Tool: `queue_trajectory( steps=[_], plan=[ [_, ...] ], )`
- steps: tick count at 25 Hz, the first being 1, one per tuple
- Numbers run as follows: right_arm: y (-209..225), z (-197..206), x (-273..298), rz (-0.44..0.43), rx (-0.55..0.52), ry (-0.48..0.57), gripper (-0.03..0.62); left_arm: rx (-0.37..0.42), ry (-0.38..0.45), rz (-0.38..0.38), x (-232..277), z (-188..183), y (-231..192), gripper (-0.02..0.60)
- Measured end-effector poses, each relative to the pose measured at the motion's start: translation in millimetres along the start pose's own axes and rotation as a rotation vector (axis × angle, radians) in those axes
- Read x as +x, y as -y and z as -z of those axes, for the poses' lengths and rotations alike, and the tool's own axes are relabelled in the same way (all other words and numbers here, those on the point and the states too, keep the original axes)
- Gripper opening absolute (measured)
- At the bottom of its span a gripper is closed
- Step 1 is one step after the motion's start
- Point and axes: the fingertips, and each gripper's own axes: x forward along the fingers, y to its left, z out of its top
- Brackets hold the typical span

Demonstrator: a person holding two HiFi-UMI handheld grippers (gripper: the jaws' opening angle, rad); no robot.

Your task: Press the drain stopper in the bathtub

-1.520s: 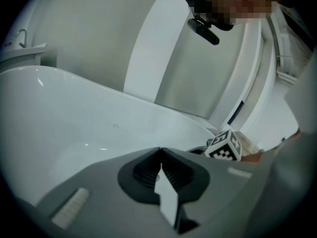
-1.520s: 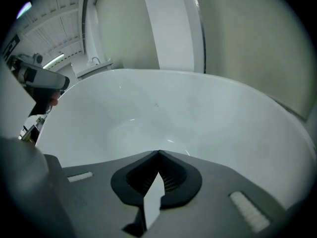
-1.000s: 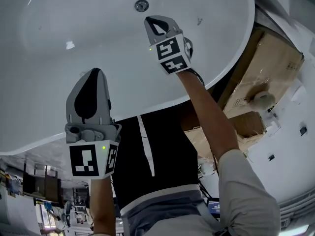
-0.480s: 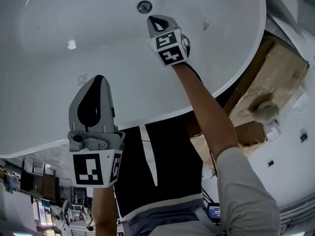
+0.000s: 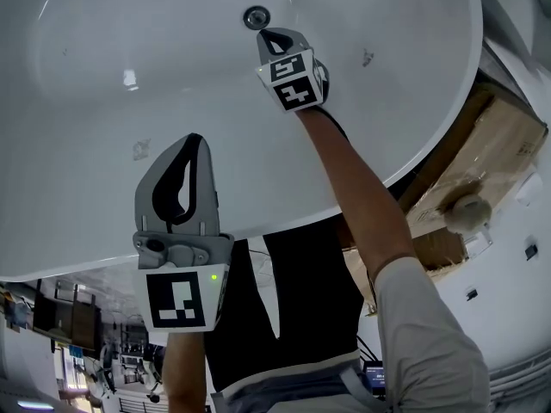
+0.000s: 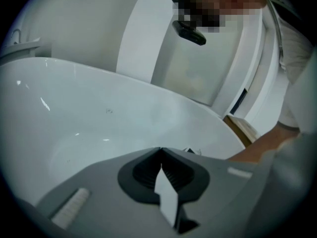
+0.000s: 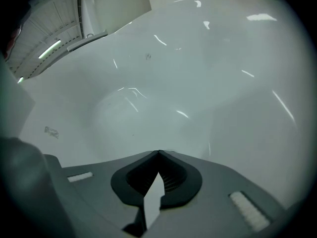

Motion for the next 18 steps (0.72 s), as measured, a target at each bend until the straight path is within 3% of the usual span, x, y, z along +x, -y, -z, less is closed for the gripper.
queue_trajectory(
  steps=[7,18],
  plan=[
    [10.3,17.9,31.4,0.004,-0.027,-0.032,-0.006,-0.033,-0.058,-0.007,16.1,22.1,-7.7,0.0],
    [16.1,28.2,73.5,0.013,-0.011,-0.052,-0.006,-0.076,-0.068,-0.009,35.8,40.6,-19.7,0.0]
  ],
)
